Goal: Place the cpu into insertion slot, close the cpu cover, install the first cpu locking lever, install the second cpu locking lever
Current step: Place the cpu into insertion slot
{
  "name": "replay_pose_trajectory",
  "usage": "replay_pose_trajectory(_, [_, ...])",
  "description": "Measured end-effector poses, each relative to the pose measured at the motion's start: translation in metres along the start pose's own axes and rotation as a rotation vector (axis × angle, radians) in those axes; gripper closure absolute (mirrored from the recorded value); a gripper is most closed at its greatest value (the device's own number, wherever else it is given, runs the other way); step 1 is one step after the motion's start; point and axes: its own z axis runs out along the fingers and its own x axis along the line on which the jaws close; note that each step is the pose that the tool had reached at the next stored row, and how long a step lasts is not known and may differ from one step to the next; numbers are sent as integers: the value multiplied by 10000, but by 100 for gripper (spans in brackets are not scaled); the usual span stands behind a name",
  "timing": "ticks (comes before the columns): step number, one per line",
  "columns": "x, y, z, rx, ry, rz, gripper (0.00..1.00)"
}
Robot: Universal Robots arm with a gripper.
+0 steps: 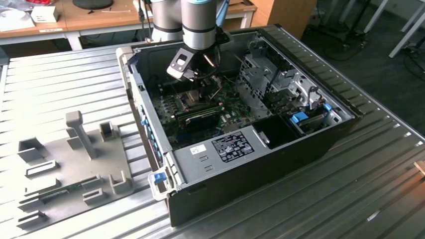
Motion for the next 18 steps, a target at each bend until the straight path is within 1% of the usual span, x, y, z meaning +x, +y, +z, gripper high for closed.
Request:
replay_pose_trajectory(9, [0,-5,6,2,0,-15,46])
replay_pose_trajectory(14, [-1,-37,8,2,5,-73,46])
replay_pose_trajectory(18, [-1,-41,8,2,13,-166,46])
